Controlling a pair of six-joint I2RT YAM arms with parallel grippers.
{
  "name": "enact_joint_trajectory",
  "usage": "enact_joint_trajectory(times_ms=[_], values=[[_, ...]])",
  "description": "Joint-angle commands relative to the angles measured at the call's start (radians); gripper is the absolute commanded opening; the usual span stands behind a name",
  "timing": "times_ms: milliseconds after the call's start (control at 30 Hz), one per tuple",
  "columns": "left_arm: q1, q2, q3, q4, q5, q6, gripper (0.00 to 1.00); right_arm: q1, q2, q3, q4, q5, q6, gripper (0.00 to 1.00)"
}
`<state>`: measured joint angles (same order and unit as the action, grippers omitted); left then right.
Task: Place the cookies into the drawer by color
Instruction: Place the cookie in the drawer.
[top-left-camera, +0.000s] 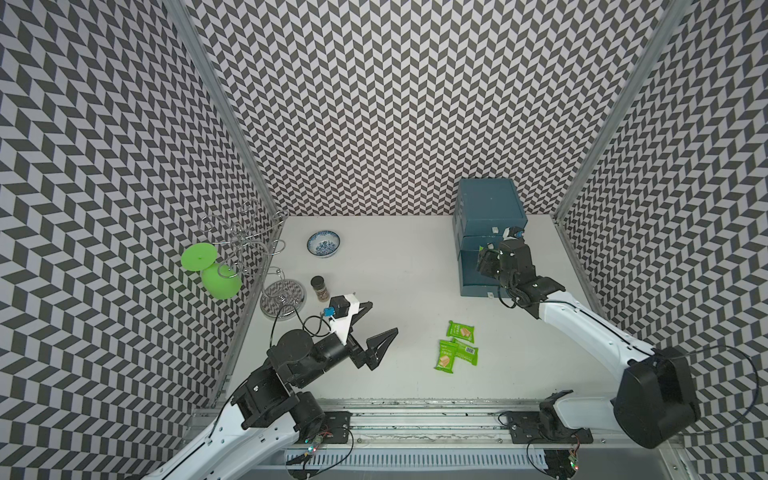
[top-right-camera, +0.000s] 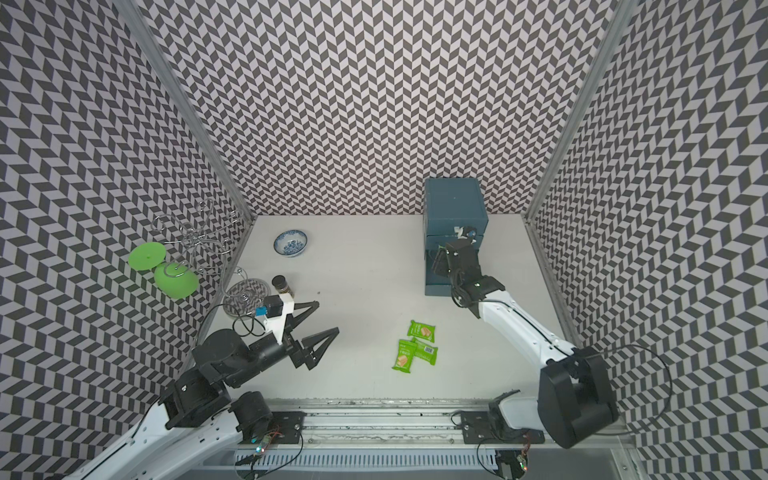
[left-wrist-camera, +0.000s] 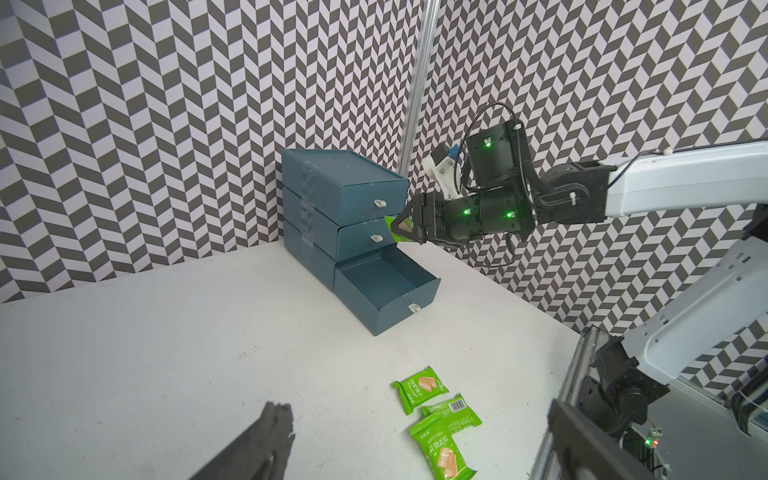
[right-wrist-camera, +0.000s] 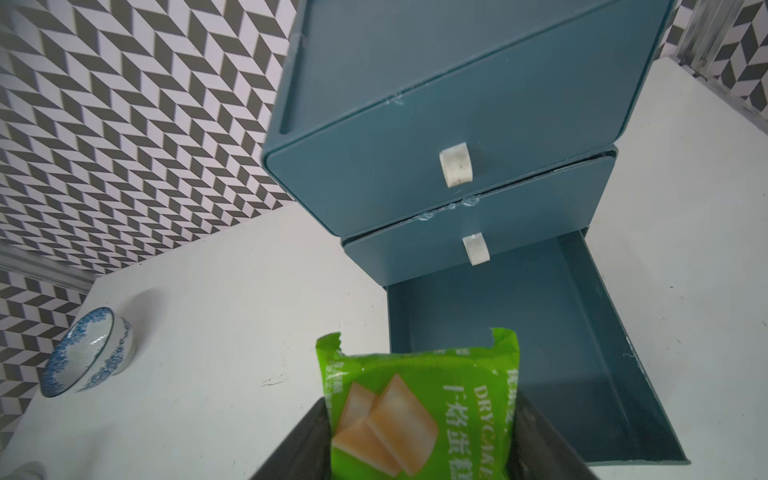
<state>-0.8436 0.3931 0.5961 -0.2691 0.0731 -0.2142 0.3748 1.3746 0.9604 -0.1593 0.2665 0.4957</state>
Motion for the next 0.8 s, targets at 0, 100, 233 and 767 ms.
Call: enact_joint_trajectory(times_ms=[0,100,233,767], values=[[0.008,-0.008,-0.010,0.025,0.008,0.004,1.00,-0.021,0.046,0.027,0.090,-0.042,0.003,0.64],[0.007,-0.008,-0.009,0.025,0.006,0.004,1.00,-0.035,0.102,0.036,0.110,-0.049,0.003,0.64],[0.008,-0.009,-0.010,0.025,0.005,0.004,1.00,-0.047,0.185,0.061,0.127,-0.050,-0.002,0.64],[0.010,-0.003,-0.011,0.027,0.005,0.004,1.00,-0.080,0.478,0.184,0.119,-0.083,-0.033,0.64]])
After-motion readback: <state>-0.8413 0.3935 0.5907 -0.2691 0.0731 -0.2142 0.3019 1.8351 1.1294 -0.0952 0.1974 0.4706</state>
